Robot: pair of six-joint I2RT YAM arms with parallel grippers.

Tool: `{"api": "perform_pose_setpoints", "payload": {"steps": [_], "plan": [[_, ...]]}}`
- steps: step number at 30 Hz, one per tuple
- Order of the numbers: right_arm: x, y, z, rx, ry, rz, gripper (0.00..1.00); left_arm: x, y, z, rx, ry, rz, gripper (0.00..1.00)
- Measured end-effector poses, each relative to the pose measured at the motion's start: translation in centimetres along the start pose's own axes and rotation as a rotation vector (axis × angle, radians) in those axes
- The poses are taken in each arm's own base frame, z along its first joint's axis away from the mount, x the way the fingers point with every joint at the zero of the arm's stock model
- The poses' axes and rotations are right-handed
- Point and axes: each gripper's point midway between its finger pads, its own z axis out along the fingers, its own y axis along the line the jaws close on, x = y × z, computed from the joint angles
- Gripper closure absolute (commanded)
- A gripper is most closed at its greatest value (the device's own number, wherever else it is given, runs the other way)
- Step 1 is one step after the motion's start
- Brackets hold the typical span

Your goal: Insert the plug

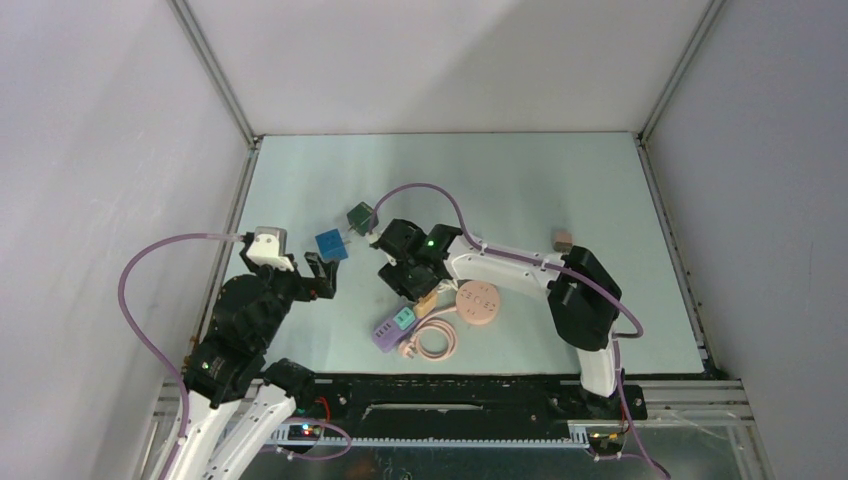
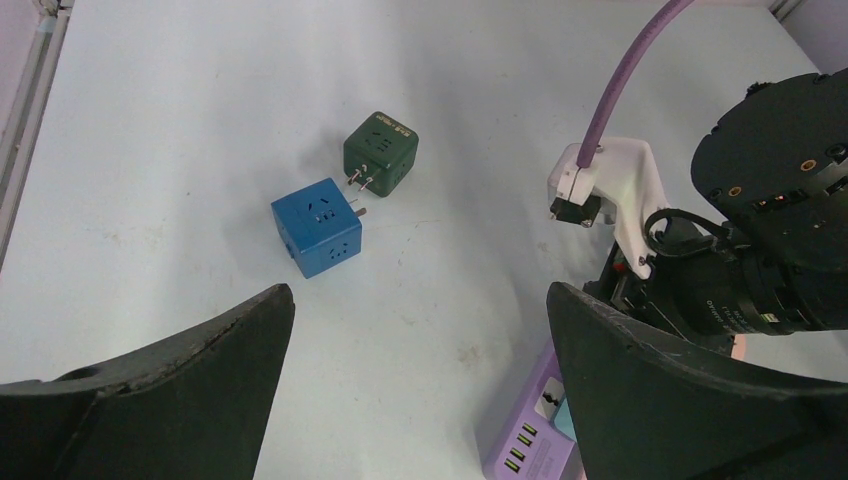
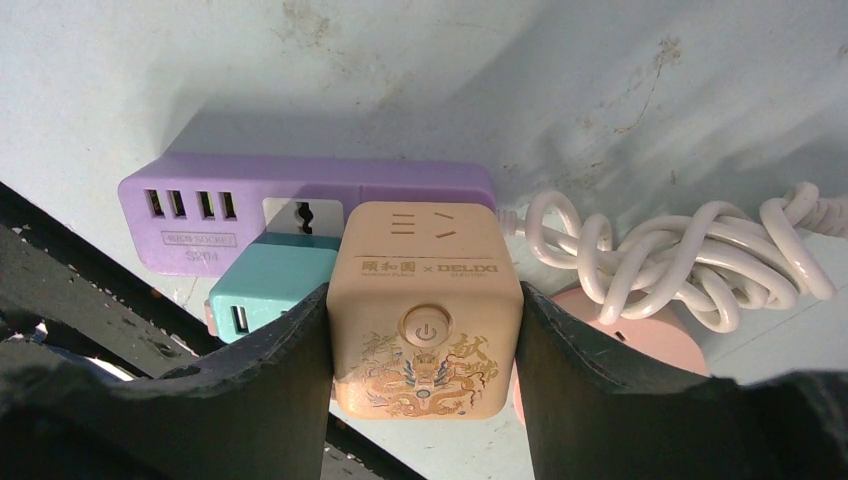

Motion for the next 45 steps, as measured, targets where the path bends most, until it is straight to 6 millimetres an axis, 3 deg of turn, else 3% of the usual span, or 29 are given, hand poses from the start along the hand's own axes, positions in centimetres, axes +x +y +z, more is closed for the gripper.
{"api": "perform_pose_setpoints", "payload": {"steps": [24, 45], "plan": [[-0.1, 0.1, 1.3, -0.004, -0.026, 0.011, 1.00, 0.1, -0.1, 0.1, 0.002, 0.005, 0.001, 0.00], [0.1, 0.3, 1.4, 0.035, -0.159, 0.049, 1.00, 0.1, -0.2, 0.1, 0.009, 0.007, 0.001, 0.00]]}}
